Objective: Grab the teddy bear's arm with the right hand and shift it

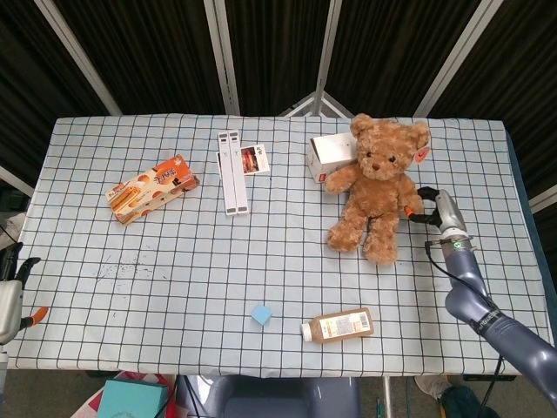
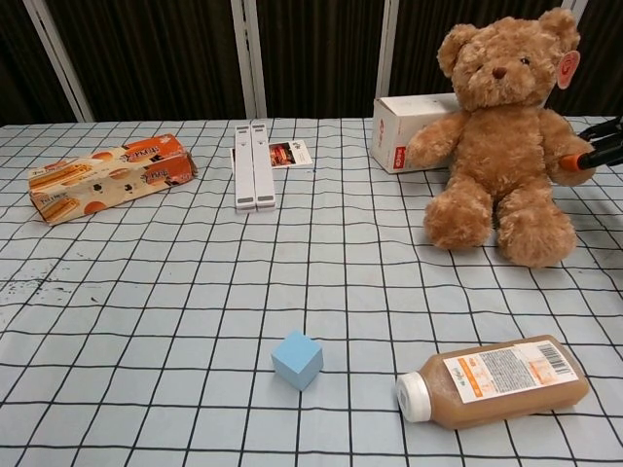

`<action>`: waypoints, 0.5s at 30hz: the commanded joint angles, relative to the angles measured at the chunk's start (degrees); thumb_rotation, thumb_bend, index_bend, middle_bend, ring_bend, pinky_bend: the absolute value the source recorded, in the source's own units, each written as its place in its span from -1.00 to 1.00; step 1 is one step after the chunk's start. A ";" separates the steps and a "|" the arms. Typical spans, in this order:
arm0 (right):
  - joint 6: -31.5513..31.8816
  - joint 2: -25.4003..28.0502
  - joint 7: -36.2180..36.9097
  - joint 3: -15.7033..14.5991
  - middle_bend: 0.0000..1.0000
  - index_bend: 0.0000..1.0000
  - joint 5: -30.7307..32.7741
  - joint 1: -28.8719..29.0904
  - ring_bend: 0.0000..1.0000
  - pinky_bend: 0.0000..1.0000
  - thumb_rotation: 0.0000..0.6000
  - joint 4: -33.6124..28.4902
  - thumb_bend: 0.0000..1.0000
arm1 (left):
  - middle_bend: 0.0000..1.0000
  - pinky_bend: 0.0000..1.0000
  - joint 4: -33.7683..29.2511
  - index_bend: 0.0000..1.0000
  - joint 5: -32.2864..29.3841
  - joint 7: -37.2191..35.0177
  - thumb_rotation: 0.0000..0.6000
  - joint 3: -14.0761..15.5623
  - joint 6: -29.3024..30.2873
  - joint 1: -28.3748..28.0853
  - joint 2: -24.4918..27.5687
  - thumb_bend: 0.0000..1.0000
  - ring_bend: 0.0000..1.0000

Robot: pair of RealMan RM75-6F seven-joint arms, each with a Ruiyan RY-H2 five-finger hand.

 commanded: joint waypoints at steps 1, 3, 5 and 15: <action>-2.01 3.19 1.08 -0.20 -0.55 -0.90 -1.97 -1.51 -0.79 -1.00 1.00 -3.04 -0.43 | -1.00 -0.94 0.00 -0.60 0.03 0.10 1.00 0.03 -0.11 -0.09 -0.05 -0.51 -1.00; -2.10 5.04 1.75 0.01 -0.60 -0.96 -2.74 -2.46 -0.82 -1.00 1.00 -4.82 -0.48 | -1.00 -0.94 -0.02 -0.60 0.11 0.16 1.00 0.09 -0.13 -0.11 -0.09 -0.51 -1.00; -1.66 6.91 2.82 0.58 -0.68 -1.00 -3.43 -3.62 -0.88 -1.00 1.00 -6.67 -0.52 | -1.00 -0.94 -0.07 -0.60 0.20 0.17 1.00 0.15 -0.11 -0.11 -0.09 -0.51 -1.00; 1.67 16.57 4.70 -0.54 -0.79 -1.00 -8.51 -11.00 -0.99 -1.00 1.00 -13.73 -0.53 | -1.00 -0.94 -0.29 -0.60 0.92 -0.26 1.00 0.51 0.10 0.07 0.22 -0.51 -1.00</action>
